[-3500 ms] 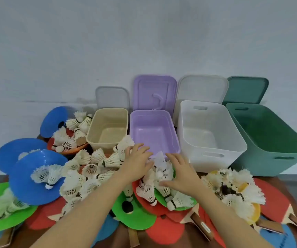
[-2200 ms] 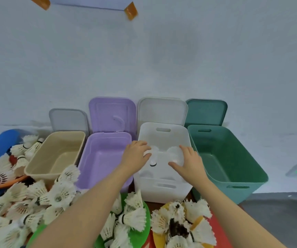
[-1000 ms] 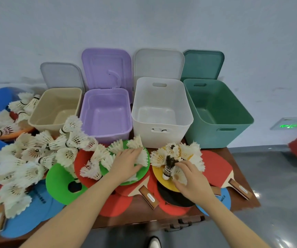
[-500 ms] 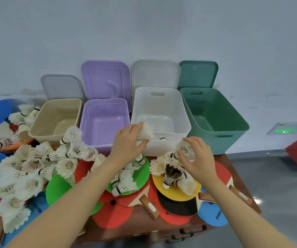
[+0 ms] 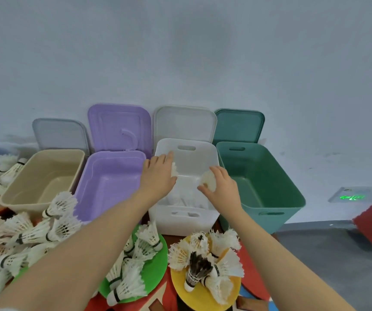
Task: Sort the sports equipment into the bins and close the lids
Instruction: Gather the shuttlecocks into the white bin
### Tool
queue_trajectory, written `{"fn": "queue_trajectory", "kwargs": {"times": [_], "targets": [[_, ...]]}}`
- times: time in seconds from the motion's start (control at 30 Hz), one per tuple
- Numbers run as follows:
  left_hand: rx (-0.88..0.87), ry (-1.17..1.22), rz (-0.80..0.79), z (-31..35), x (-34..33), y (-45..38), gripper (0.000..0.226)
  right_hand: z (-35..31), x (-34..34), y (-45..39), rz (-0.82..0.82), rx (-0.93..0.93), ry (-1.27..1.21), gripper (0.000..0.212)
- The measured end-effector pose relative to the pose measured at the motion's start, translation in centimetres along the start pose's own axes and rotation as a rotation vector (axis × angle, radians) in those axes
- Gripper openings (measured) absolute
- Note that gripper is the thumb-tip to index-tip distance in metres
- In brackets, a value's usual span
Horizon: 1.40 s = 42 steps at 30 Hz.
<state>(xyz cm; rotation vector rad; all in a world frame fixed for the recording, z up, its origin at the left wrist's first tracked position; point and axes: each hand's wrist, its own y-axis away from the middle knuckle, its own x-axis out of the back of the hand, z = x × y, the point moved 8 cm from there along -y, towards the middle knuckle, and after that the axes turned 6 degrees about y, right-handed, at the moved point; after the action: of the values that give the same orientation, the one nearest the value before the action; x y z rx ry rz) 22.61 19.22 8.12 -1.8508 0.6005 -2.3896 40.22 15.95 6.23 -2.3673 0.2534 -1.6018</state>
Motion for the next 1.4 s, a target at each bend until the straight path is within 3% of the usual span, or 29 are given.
{"fn": "queue_trajectory", "kwargs": {"times": [0.1, 0.37, 0.47, 0.7, 0.9, 1.03, 1.13, 1.4], "targets": [[-0.041, -0.037, -0.017, 0.4, -0.3, 0.5, 0.060, 0.5, -0.6, 0.4, -0.035, 0.031, 0.049, 0.059], [-0.203, 0.121, 0.063, 2.3, -0.5, 6.1, 0.043, 1.2, 1.2, 6.7, 0.149, 0.117, -0.136, 0.032], [-0.185, 0.226, -0.015, 2.9, -1.5, 8.5, 0.044, 2.6, 1.3, 9.4, 0.156, 0.089, -0.160, 0.030], [-0.231, 0.321, -0.182, 5.3, -5.2, 14.3, 0.061, 7.6, -1.8, 14.8, -0.016, -0.123, -0.007, 0.026], [-0.369, 0.314, -0.302, 7.2, -9.5, 18.1, 0.039, 8.9, -3.3, 17.8, -0.089, -0.246, 0.082, 0.026], [-0.348, 0.399, -0.199, 7.7, -8.7, 17.9, 0.026, 8.3, -2.7, 17.9, -0.035, -0.248, 0.003, 0.018], [-0.348, 0.495, -0.119, 7.5, -7.3, 17.8, 0.025, 7.3, -2.1, 17.7, 0.000, -0.200, -0.030, 0.020], [-0.390, 0.486, 0.127, 6.0, -1.2, 15.3, 0.028, 3.6, 2.2, 15.7, 0.202, -0.073, -0.068, 0.019]]}}
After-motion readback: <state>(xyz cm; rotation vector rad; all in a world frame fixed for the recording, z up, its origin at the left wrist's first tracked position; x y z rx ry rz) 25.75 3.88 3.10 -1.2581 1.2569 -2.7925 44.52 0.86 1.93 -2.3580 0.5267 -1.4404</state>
